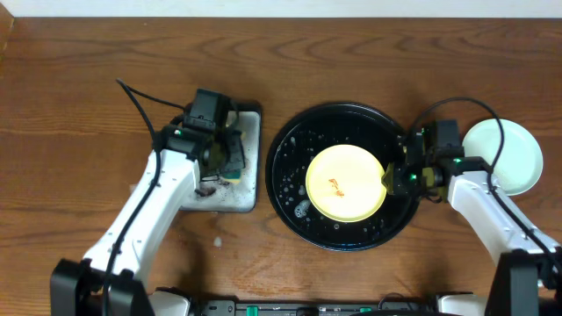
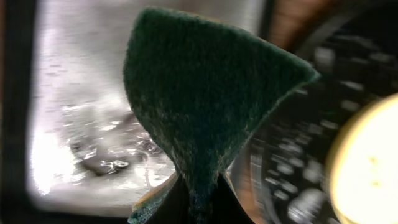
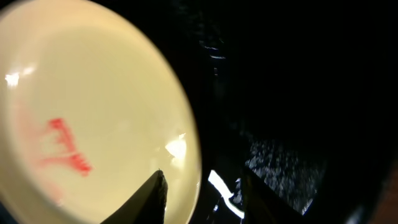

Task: Clean dirty plates on tray and stack at the side
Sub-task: 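Pick up the sponge with the left gripper, grip yellow plate rim with right, then scrub the yellow plate with the sponge in the left gripper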

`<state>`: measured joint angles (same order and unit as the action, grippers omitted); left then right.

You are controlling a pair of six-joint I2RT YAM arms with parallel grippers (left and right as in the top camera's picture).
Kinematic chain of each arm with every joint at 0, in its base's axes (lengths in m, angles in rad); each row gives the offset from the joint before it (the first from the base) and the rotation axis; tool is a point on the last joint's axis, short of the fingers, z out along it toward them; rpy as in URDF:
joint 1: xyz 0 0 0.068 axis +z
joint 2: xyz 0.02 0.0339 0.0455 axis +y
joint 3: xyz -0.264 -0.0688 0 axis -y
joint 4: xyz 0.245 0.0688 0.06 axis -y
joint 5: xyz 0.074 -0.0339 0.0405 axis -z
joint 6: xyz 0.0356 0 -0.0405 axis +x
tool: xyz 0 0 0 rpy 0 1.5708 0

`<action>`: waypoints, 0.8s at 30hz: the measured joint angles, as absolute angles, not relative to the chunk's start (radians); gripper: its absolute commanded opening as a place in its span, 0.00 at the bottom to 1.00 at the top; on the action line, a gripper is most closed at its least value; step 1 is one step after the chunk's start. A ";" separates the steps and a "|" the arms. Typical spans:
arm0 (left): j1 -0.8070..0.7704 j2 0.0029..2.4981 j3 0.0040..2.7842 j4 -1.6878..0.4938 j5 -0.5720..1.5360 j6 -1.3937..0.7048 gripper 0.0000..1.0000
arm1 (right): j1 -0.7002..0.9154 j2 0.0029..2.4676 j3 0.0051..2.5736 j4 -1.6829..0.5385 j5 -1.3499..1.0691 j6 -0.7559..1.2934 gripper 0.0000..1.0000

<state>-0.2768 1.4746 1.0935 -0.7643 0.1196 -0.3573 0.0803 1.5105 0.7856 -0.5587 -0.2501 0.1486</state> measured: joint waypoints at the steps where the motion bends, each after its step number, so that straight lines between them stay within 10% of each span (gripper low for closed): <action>1: -0.291 1.465 1.095 -0.759 0.141 -0.357 0.07 | 0.086 1.522 0.780 -0.543 -0.246 0.150 0.20; 11: -0.498 1.499 1.096 -0.645 0.280 -0.431 0.07 | 0.168 1.616 0.775 -0.453 -0.215 0.167 0.01; 24: -0.690 1.705 1.097 -0.355 0.340 -0.653 0.07 | 0.170 1.636 0.791 -0.450 -0.210 0.234 0.01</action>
<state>-0.6895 1.7054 1.0969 -0.3553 0.3401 -0.6529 0.1696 1.6356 0.7906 -0.4500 -0.2100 0.2337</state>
